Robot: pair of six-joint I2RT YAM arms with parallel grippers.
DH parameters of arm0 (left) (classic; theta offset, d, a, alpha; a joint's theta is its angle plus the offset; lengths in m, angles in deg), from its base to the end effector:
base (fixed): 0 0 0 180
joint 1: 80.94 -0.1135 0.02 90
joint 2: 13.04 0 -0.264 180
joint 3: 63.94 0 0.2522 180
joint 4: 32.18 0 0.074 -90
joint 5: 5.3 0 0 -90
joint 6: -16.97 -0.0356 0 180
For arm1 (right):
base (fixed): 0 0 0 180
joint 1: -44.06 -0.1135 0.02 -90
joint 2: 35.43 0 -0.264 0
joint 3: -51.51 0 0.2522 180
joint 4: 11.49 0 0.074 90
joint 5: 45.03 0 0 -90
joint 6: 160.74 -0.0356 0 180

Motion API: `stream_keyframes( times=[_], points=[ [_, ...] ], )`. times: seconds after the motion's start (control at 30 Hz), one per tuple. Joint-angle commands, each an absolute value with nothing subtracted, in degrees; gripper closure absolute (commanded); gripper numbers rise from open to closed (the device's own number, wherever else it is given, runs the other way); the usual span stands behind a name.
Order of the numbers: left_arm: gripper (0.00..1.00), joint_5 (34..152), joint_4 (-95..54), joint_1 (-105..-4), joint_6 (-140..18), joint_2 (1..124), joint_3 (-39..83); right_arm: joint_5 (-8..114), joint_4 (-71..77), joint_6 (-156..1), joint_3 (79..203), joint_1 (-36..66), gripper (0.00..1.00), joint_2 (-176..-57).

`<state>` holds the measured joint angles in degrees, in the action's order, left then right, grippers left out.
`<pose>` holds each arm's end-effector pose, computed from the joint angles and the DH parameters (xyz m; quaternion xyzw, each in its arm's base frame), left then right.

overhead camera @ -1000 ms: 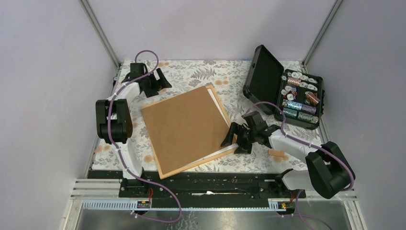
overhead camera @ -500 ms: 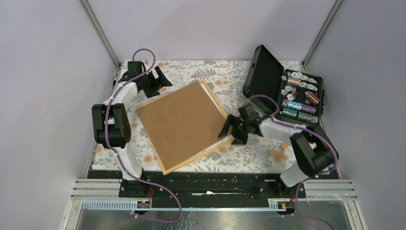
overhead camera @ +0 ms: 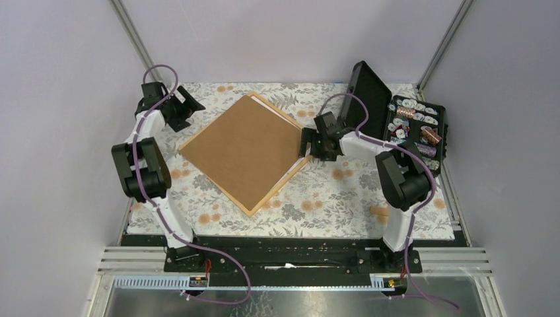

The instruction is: Put the photo into the frame

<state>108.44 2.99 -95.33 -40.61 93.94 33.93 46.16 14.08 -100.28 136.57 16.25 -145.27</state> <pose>0.4127 0.0911 0.2516 -0.2849 0.8593 -0.2468 0.3458 0.3610 0.1912 0.1717 0.0107 0.9406 0.1713 0.2929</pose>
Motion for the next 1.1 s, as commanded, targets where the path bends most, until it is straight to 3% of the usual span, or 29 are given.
stream_keyframes(
  times=[0.0,0.23,0.37,0.73,0.87,1.07],
  points=[
    [0.01,108.57,4.12,-95.22,-44.37,105.0,45.11,55.04,15.81,-100.46,131.94,15.15,0.02,-139.44],
    [0.01,115.39,4.5,-95.1,-46.95,119.42,55.49,58.34,9.0,-108.13,126.06,14.42,0.0,-137.7],
    [0.01,118.75,4.83,-94.87,-46.05,119.12,50.96,57.82,6.67,-109.08,126.48,13.22,0.0,-139.39],
    [0.01,119.46,-4.96,-95.39,-35.87,93.75,11.01,57.74,7.03,-106.35,131.56,12.95,0.0,-144.94],
    [0.01,116.72,-1.14,-95.76,-39.64,87.42,7.38,54.91,9.7,-102.58,131.9,12.95,0.0,-144.67],
    [0.01,98.52,8.79,-95.84,-45.6,77.49,8.36,51.6,12.4,-99.18,131.21,13.25,0.0,-143.83]
  ],
)
